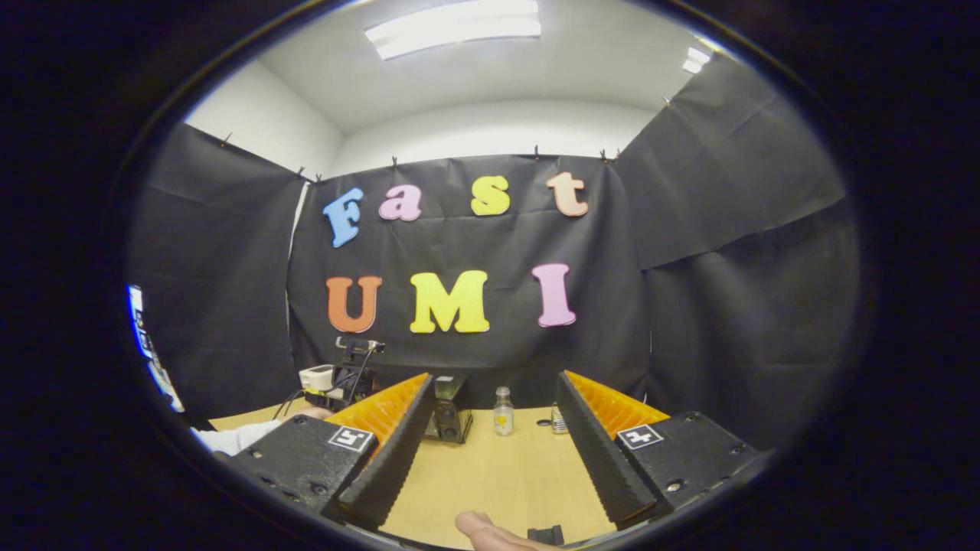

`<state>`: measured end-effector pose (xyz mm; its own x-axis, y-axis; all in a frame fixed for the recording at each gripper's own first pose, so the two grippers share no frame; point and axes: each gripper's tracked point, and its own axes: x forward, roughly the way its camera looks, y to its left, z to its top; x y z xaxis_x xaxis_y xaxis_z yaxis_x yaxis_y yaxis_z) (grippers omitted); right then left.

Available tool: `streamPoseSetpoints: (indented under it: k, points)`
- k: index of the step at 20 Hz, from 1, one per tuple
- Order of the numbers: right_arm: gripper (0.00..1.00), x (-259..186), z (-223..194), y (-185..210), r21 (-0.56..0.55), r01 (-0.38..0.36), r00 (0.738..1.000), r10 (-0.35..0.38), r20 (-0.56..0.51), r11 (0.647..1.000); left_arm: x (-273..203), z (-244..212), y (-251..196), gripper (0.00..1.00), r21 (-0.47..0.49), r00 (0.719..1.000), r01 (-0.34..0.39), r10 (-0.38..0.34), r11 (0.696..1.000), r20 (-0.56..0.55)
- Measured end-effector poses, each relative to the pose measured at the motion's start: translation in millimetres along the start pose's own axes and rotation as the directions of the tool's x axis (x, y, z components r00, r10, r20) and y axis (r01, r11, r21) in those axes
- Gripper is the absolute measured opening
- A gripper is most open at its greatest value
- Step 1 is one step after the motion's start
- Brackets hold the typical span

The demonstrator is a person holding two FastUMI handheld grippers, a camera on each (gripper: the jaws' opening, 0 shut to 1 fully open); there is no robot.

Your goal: Open the electric oven with the left hand, put the food in, and close the electric oven.

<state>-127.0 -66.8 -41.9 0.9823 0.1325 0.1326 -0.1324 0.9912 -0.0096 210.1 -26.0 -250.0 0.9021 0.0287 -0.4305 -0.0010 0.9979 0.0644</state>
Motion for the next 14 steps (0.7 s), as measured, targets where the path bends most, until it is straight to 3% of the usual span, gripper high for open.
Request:
streamPoseSetpoints:
  k: [5,8,14]
  points:
    - [0.96,3.2,-1.7,7.7,0.012,-0.007,1.000,0.007,-0.011,1.000,-46.6,16.6,4.5,0.97,-0.002,0.998,0.022,-0.022,1.000,0.060]
    - [0.96,6.1,-2.5,9.1,0.020,0.003,1.000,-0.003,-0.013,1.000,-86.0,29.8,6.7,0.97,0.046,0.993,0.020,-0.025,0.999,0.112]
    - [0.95,20.3,-4.9,-10.6,0.086,0.089,0.996,-0.090,0.007,0.992,-193.3,50.0,5.4,0.97,0.165,0.968,-0.029,-0.014,0.986,0.251]
